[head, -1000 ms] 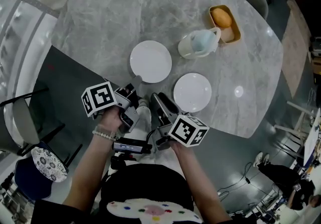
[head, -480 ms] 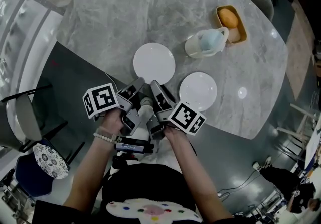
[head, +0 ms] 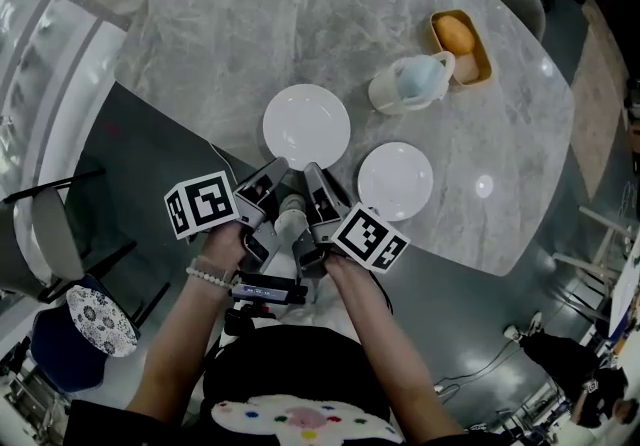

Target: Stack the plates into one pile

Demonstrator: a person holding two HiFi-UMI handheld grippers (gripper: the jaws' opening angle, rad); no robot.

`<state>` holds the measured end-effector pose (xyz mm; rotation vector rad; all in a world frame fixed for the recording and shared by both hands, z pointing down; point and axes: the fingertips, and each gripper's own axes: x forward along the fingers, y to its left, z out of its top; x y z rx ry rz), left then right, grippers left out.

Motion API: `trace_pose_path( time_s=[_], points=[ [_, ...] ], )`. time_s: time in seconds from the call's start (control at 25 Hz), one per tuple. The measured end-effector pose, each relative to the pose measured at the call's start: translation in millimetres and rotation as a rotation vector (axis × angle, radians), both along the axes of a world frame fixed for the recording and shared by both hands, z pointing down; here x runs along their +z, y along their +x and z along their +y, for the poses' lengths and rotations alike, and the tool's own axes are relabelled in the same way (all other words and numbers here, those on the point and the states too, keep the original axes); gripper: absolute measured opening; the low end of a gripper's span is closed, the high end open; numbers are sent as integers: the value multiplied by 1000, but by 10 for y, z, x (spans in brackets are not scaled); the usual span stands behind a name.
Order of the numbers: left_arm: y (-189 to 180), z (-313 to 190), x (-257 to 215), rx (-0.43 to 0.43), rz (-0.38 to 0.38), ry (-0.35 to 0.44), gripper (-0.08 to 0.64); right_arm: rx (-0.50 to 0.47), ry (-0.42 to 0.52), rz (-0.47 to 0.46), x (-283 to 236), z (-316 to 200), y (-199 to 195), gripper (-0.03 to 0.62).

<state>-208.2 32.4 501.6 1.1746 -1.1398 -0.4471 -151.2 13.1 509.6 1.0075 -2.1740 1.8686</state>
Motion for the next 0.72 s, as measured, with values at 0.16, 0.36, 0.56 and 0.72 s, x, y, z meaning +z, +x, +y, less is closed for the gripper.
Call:
trace_pose_path(
  time_s=[0.16,0.36,0.56,0.72],
  points=[
    [69,-11,-62,40,-21,15,28,10,16,5,-67,2,73,89],
    [231,-26,-121,98,-26,28,29,35,34,26,-140,7,239,87],
    [485,-58,-141,171,-22,40,30,81,57,75,-132,5,556,86],
    [709,-75,-134,231,-19,41,31,132,49,69,-176,22,736,86]
  ],
)
